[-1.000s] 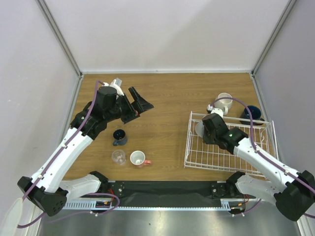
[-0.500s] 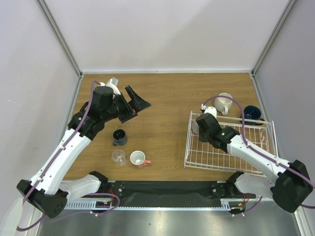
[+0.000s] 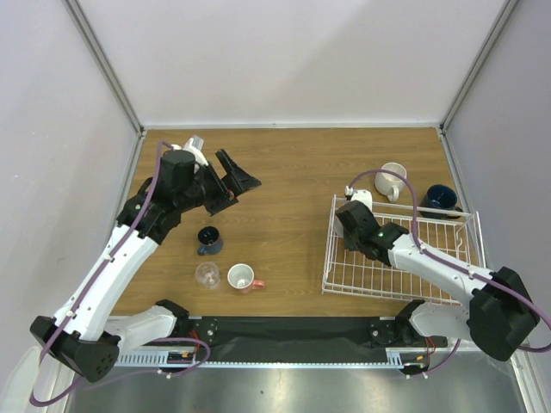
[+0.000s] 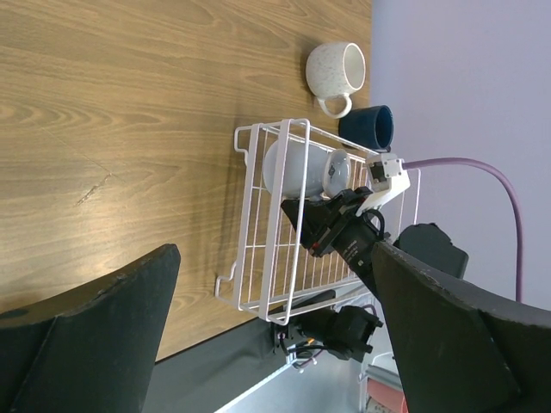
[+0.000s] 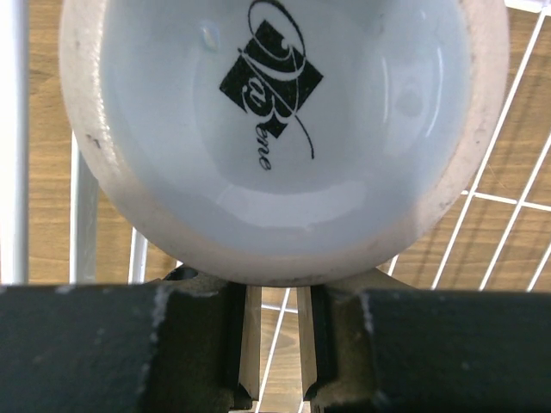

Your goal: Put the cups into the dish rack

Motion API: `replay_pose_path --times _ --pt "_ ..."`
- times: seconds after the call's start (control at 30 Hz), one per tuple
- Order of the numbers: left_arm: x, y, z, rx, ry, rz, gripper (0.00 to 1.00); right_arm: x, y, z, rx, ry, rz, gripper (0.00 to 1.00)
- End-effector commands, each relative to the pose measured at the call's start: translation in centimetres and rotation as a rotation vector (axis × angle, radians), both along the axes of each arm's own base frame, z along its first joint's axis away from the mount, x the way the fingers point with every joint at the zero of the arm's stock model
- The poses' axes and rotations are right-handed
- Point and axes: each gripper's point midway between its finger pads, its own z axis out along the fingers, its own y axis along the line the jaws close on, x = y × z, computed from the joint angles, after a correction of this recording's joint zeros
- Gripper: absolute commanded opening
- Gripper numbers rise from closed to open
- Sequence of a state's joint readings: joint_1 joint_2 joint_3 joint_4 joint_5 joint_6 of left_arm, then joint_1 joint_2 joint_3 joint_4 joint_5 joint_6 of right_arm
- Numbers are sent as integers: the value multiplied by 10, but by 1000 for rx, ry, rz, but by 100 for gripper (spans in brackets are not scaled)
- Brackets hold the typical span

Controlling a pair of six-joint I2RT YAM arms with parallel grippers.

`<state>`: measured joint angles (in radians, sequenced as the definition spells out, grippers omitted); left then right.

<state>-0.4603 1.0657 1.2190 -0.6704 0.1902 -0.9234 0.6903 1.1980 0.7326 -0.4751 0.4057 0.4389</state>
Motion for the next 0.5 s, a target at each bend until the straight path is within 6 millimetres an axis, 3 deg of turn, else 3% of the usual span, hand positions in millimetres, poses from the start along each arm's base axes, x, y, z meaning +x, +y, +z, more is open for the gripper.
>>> replay_pose_path --times 0.0,0.37,0.47 --pt "-1 1 13 -16 -27 -13 99 24 8 20 28 -119 -29 0" --pt "-2 5 8 -11 -19 -8 99 22 10 5 -17 -63 -53 0" --pt "-2 5 6 -12 -16 -7 99 20 11 4 -18 -57 -51 11"
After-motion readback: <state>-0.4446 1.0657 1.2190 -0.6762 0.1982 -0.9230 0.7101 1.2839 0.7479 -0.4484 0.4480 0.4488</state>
